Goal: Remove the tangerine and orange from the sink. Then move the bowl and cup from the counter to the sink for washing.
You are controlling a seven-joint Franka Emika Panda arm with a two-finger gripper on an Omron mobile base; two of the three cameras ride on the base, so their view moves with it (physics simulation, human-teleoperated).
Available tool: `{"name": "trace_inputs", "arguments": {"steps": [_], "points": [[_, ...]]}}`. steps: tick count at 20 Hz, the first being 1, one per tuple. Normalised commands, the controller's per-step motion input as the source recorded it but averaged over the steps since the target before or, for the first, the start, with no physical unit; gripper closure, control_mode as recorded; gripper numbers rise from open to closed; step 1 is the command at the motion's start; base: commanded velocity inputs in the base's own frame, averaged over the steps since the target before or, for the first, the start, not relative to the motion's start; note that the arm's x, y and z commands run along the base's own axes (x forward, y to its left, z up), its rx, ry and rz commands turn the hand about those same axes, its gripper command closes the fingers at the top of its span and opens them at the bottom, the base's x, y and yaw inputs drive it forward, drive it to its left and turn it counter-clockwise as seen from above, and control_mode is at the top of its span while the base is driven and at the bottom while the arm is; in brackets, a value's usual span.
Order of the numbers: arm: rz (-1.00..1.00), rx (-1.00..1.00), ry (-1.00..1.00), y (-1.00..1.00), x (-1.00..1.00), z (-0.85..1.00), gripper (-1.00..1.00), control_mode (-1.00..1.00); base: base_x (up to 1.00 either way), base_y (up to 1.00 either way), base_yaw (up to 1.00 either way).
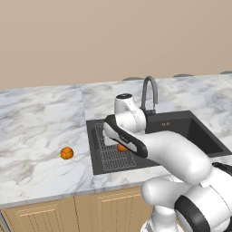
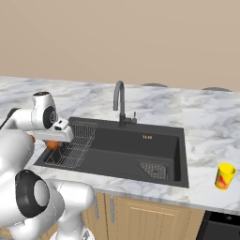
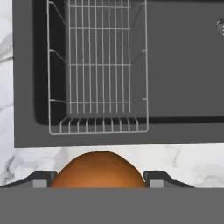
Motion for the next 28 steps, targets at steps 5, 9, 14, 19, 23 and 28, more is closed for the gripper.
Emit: {"name": "trace_inputs", "arguments": {"steps": [5, 9, 14, 19, 23, 28], "points": [[0.0, 0.0, 0.07, 0.61, -0.03, 0.0, 1.0, -1.0, 0.0, 0.0, 0.0], [0.0, 0.0, 0.05, 0.6, -0.02, -0.03, 1.0, -1.0, 0.0, 0.0, 0.0], [0.0, 0.04, 0.0, 0.56, -0.01, -0.1, 1.0, -1.0, 0.0, 0.0, 0.0], [0.0, 0.08, 0.0, 0.52, 0.0, -0.15, 1.0, -1.0, 0.0, 0.0, 0.0], [0.0, 0.12, 0.0, 0.53, 0.0, -0.19, 1.0, -1.0, 0.0, 0.0, 0.0], [0.0, 0.1, 0.0, 0.51, 0.04, -0.25, 1.0, -1.0, 0.0, 0.0, 0.0]]}}
